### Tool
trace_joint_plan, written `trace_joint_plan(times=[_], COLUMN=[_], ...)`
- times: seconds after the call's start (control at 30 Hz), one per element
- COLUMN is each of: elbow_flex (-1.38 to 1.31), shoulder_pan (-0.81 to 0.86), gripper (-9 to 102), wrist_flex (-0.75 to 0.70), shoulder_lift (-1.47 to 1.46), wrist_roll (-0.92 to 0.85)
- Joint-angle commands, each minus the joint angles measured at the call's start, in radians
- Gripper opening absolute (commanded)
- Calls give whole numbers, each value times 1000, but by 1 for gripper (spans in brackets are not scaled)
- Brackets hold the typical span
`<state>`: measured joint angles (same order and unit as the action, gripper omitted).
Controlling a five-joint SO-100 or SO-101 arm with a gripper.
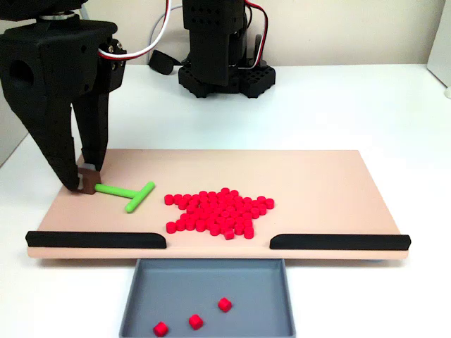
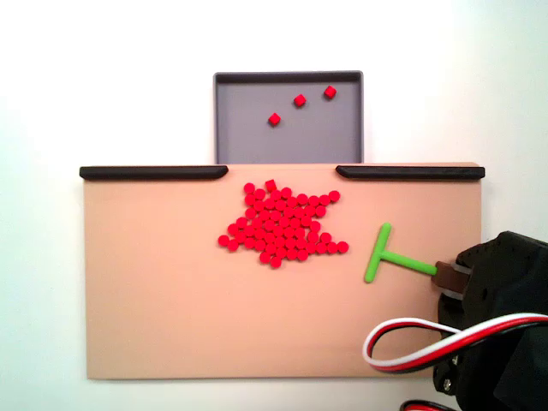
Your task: Gather the right side granules
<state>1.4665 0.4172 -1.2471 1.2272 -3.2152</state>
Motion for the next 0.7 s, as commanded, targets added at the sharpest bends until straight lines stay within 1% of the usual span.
trace_joint_plan(times=[0.0,0.67], elbow_flex=[14,67], shoulder_pan=[-20,-64], gripper=[0,0], wrist_flex=[-6,-12], shoulder_lift=[-11,12], wrist_roll=[-491,-428])
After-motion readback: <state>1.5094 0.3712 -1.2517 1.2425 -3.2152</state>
